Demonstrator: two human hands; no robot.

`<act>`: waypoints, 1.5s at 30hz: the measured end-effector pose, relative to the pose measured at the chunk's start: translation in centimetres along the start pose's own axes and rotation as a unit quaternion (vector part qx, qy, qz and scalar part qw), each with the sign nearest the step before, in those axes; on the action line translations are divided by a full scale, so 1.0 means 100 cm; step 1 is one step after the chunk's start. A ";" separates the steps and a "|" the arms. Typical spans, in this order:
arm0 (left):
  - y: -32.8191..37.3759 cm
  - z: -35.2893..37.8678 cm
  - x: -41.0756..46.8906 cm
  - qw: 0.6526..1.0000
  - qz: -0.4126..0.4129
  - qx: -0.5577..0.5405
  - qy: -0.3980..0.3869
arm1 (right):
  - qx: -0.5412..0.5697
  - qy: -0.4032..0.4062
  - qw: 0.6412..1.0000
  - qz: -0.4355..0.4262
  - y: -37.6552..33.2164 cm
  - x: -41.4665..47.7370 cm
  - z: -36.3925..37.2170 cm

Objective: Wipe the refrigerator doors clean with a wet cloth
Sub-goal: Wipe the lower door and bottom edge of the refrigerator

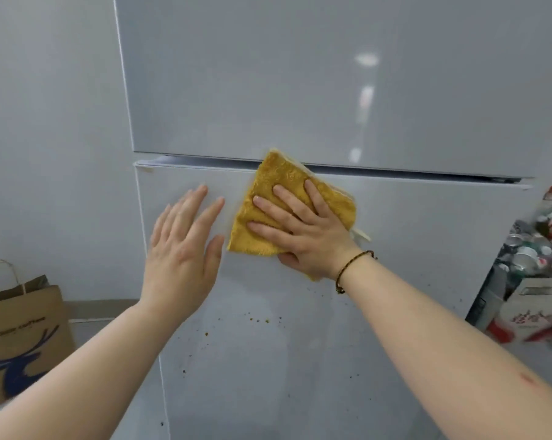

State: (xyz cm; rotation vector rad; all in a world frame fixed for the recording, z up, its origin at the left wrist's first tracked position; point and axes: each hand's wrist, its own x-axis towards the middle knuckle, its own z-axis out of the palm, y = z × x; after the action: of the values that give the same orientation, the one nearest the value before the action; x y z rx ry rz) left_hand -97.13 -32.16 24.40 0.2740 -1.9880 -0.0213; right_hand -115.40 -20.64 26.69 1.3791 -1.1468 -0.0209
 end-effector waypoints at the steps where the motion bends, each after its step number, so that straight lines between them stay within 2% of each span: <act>1: 0.002 0.007 -0.005 0.999 0.015 0.017 -0.023 | -0.007 0.002 0.999 0.032 -0.001 -0.003 0.000; 4: 0.004 0.018 -0.014 0.993 0.031 0.076 -0.083 | -0.027 0.003 0.991 0.132 -0.027 -0.021 0.005; 6: 0.003 0.018 -0.016 0.987 0.026 0.104 -0.117 | -0.032 -0.007 0.988 0.150 -0.047 -0.034 0.008; 9: 0.005 0.016 -0.013 0.984 0.017 0.110 -0.135 | -0.024 -0.026 0.995 0.092 -0.062 -0.052 0.009; 12: 0.006 0.015 -0.013 0.986 0.021 0.103 -0.132 | -0.013 -0.020 1.000 0.014 -0.035 -0.052 0.004; 13: 0.007 0.015 -0.012 0.986 0.022 0.101 -0.128 | -0.013 -0.008 1.000 0.026 -0.019 -0.050 0.000; 15: 0.009 0.016 -0.013 0.989 0.032 0.100 -0.104 | -0.017 0.024 0.988 0.152 0.009 -0.043 -0.005; 17: 0.017 0.020 -0.014 0.990 0.061 0.088 -0.090 | -0.007 0.049 0.938 0.342 0.016 -0.037 -0.007; 19: 0.029 0.031 -0.012 0.988 0.090 0.079 -0.100 | 0.003 0.060 0.880 0.470 0.000 -0.038 -0.004; 25: 0.029 0.051 -0.014 0.982 0.082 0.120 -0.121 | 0.042 0.035 0.803 0.593 -0.052 -0.078 0.008; 27: 0.029 0.053 -0.015 0.982 0.083 0.122 -0.119 | 0.048 0.025 0.756 0.653 -0.065 -0.094 0.007; 30: 0.032 0.055 -0.015 0.984 0.076 0.111 -0.118 | 0.080 0.038 0.666 0.741 -0.075 -0.095 0.000; 31: 0.032 0.055 -0.015 0.984 0.076 0.111 -0.119 | 0.102 0.046 0.650 0.752 -0.069 -0.087 -0.002; 32: 0.032 0.055 -0.016 0.984 0.076 0.112 -0.119 | 0.118 0.055 0.658 0.742 -0.057 -0.079 -0.004; 33: 0.032 0.056 -0.015 0.983 0.080 0.115 -0.116 | 0.120 0.066 0.693 0.708 -0.040 -0.071 -0.006; 35: 0.033 0.056 -0.016 0.984 0.079 0.115 -0.110 | 0.085 0.071 0.789 0.605 0.000 -0.061 -0.010; 36: 0.035 0.058 -0.017 0.985 0.073 0.114 -0.108 | 0.060 0.069 0.822 0.562 0.019 -0.060 -0.011; 37: 0.037 0.059 -0.018 0.986 0.065 0.114 -0.105 | 0.044 0.070 0.839 0.538 0.034 -0.063 -0.011; 38: 0.039 0.060 -0.018 0.987 0.056 0.115 -0.100 | 0.034 0.072 0.832 0.548 0.040 -0.069 -0.010; 42: 0.046 0.070 -0.023 0.988 0.061 0.128 -0.067 | 0.041 0.067 0.710 0.700 -0.003 -0.121 -0.002; 43: 0.047 0.074 -0.026 0.986 0.077 0.131 -0.063 | 0.063 0.053 0.683 0.726 -0.018 -0.135 -0.002; 45: 0.047 0.082 -0.033 0.982 0.109 0.141 -0.068 | 0.129 0.028 0.604 0.786 -0.041 -0.153 -0.005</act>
State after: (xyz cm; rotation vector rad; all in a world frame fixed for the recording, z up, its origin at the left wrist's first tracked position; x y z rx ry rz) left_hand -104.03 -27.82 18.67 0.2396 -2.1464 0.3934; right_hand -120.33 -12.07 14.30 0.1340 -1.9917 1.4888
